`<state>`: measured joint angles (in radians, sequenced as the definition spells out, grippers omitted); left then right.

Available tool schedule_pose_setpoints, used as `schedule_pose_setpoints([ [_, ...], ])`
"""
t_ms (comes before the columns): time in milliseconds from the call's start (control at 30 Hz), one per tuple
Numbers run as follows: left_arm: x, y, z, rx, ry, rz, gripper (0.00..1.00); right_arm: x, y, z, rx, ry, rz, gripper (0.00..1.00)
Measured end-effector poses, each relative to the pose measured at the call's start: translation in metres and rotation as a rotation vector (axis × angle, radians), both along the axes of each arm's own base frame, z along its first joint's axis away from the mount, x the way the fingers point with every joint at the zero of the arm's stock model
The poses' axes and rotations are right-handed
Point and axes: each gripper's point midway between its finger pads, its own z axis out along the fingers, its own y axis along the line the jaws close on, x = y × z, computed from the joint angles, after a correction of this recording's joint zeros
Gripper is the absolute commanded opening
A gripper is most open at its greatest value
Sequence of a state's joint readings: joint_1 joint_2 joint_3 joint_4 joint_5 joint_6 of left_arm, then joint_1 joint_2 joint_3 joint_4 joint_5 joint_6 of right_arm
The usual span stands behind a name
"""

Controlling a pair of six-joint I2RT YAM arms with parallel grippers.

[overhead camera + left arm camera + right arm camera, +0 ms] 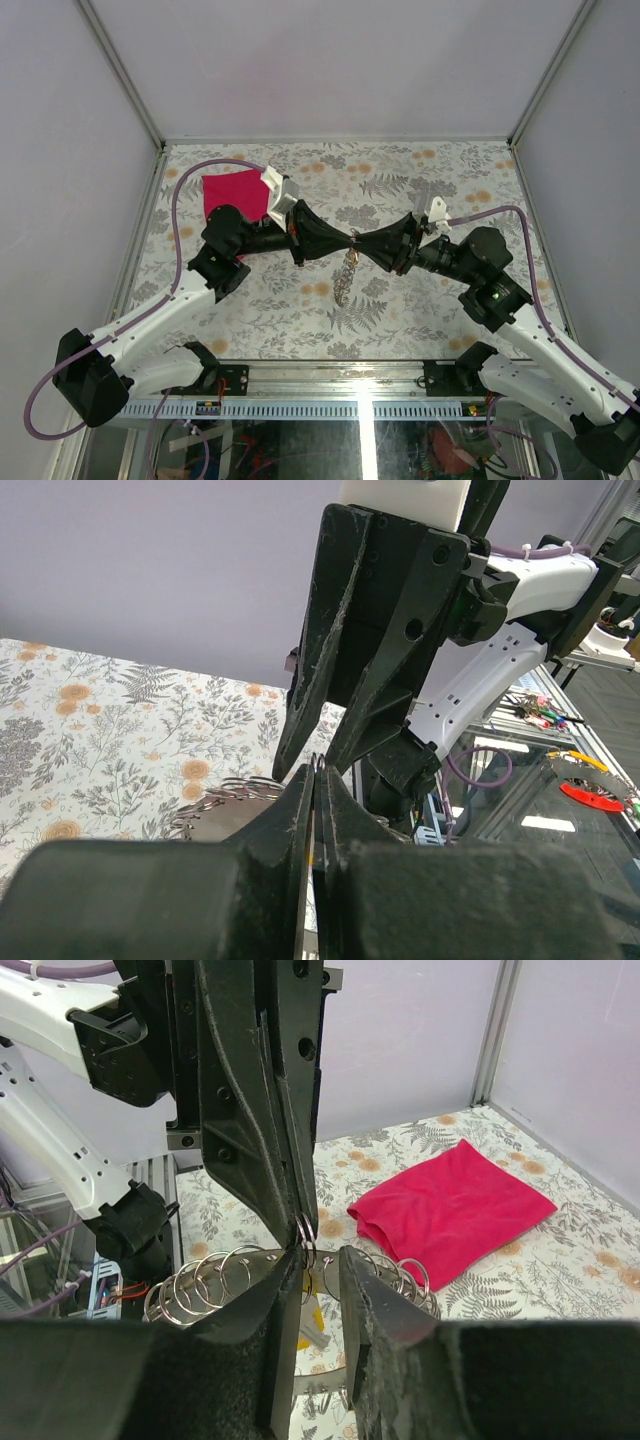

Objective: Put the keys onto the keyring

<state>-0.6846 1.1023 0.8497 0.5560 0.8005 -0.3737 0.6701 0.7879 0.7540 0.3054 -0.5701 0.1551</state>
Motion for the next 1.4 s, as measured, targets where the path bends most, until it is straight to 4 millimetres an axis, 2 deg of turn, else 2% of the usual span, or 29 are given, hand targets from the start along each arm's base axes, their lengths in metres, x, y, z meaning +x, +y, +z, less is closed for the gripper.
schedule_pose_setpoints([
  [133,0.0,0.0,0.0,0.0,-0.001,0.0,0.0,0.0,0.001,0.0,0.001,0.005,0.007,0.21],
  [300,0.002,0.001,0.0,-0.001,-0.001,0.005,0.0,-0.002,0.004,-0.001,0.003,0.011,0.032,0.04],
  [367,0.002,0.001,0.0,0.0,-0.001,0.008,0.0,-0.001,0.006,-0.003,0.002,0.022,0.04,0.0],
  [500,0.003,0.002,0.001,-0.002,-0.002,0.013,0.02,-0.001,0.006,0.0,-0.013,0.042,0.047,0.0],
  [633,0.004,0.004,0.006,-0.014,-0.014,0.029,0.24,-0.001,0.005,0.006,-0.084,0.071,0.049,0.0],
  [767,0.005,0.006,0.011,-0.03,-0.027,0.054,0.31,-0.004,0.002,0.014,-0.193,0.089,0.057,0.0],
  [1000,0.004,0.013,0.02,-0.053,-0.064,0.093,0.38,-0.002,-0.012,-0.002,-0.436,0.201,0.035,0.0],
  [1133,0.007,0.013,0.015,-0.041,-0.06,0.108,0.39,-0.002,-0.022,-0.008,-0.55,0.288,0.019,0.0],
  [1400,0.014,0.009,-0.002,-0.007,-0.032,0.121,0.41,-0.002,-0.038,-0.004,-0.689,0.404,-0.036,0.0],
])
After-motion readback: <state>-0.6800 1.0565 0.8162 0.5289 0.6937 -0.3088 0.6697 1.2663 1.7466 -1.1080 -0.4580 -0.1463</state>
